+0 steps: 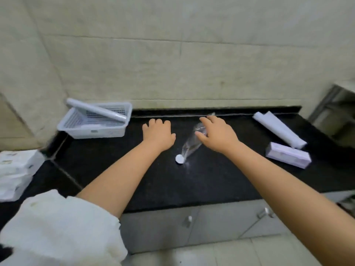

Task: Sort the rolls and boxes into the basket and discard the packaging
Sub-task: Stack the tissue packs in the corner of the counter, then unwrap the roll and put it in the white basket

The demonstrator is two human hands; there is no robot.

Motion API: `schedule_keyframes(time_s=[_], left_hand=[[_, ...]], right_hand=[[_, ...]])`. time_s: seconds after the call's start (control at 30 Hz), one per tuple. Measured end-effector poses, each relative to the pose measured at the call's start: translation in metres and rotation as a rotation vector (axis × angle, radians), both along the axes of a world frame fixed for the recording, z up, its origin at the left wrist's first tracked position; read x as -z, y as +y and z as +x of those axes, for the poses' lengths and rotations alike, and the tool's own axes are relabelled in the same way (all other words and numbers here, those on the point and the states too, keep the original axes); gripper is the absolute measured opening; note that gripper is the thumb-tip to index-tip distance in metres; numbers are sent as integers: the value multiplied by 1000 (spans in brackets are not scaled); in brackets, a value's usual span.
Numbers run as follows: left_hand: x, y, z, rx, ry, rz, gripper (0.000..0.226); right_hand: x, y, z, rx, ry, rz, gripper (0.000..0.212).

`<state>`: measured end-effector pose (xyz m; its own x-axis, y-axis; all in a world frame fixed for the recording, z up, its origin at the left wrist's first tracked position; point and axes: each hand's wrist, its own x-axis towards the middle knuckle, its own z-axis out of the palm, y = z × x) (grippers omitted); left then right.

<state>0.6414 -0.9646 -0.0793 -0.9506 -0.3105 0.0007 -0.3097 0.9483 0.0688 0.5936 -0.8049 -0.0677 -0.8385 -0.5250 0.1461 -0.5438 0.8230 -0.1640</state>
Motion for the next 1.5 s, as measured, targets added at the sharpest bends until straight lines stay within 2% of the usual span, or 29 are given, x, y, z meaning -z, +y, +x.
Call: schedule_keyframes(time_s=[0.3, 0.5, 0.67, 0.87, 1.23, 1.37, 1.5], left_hand=[[-3, 237, -101, 427, -33, -3, 48], [-9, 360, -178, 468, 12, 51, 44], [10, 419, -224, 456, -17, 61, 41], [53, 437, -274, 414, -112, 55, 44], [130, 440, -381, 337, -242, 158, 44], [142, 442, -403, 288, -261, 171, 42], [146, 437, -418, 188, -253, 166, 40]], right_hand=[[12, 253, -31, 458, -71, -10, 53], [4, 377, -90, 546, -53, 7, 49], [19, 445, -143, 567, -109, -12, 51], [63, 471, -206, 548, -254, -38, 47], [132, 497, -321, 604, -478, 6, 54], [148, 486, -357, 573, -522, 28, 62], [165, 452, -394, 445, -452, 74, 79]])
